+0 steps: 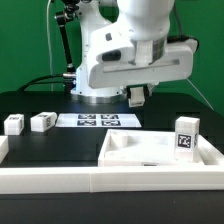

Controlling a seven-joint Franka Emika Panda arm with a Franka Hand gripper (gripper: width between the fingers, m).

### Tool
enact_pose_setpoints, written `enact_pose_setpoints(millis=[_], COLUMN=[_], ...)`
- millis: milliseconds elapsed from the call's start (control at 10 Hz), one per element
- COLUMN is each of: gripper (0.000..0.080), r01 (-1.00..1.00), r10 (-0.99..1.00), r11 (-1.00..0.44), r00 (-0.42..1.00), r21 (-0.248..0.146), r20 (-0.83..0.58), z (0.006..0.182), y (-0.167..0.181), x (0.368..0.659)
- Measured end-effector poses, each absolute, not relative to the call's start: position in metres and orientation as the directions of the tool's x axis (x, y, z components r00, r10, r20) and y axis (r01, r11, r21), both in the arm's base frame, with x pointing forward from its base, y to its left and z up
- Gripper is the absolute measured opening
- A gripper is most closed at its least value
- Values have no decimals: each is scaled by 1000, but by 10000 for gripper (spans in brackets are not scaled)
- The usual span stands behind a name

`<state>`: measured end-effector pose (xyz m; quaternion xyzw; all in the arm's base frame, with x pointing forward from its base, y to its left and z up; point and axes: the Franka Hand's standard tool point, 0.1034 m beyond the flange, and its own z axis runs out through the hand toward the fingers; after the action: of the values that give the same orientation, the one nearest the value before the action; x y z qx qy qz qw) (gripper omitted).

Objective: Assemble square table

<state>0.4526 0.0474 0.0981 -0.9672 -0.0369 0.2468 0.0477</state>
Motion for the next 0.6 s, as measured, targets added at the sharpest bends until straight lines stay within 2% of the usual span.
enact_pose_setpoints(millis=[200, 600], gripper=[287, 287], r01=[57, 59], r10=[94, 64], r11=[-993, -996], r00=[914, 994], r21=[-105, -62], r20=[-395, -88], z=[100, 97], y=[49, 38], x=[452, 464])
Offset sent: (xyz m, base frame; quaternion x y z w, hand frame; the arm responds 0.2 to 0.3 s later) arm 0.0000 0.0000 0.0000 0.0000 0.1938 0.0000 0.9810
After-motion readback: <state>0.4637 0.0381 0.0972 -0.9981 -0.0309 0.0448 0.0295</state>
